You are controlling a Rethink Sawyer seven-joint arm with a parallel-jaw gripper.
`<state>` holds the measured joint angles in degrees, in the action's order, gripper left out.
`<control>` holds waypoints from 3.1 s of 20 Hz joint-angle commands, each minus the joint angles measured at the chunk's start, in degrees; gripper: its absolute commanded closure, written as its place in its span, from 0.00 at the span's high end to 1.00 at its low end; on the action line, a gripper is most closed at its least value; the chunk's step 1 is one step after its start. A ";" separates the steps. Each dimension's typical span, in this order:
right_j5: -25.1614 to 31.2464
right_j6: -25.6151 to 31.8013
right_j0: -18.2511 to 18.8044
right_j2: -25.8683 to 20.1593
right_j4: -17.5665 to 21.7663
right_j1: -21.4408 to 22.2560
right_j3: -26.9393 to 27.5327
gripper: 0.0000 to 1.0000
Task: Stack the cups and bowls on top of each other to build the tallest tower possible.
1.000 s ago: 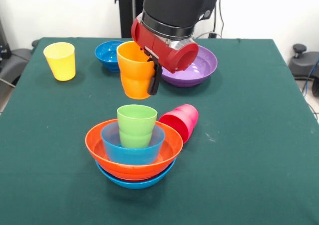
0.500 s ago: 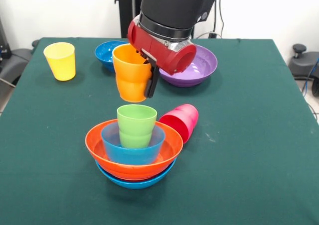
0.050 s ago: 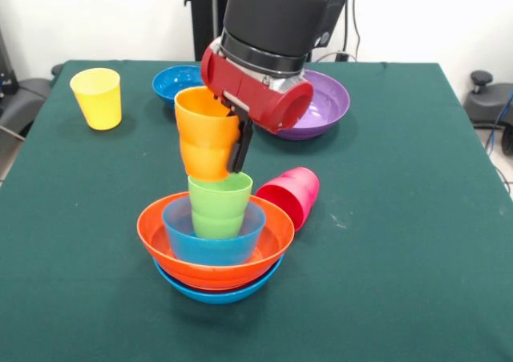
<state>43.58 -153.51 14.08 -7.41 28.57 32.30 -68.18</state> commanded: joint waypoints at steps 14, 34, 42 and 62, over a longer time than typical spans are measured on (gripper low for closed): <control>-3.23 6.78 -1.62 -0.21 2.18 -4.04 -4.25 0.00; 4.34 11.59 0.29 -2.21 -1.47 -0.58 -3.74 0.00; 8.96 9.61 -1.23 -1.23 -3.91 2.16 -4.82 0.00; 1.15 6.60 -1.31 -0.72 -2.22 1.20 -8.58 0.00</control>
<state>46.93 -153.51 13.35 -5.78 24.34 36.06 -70.37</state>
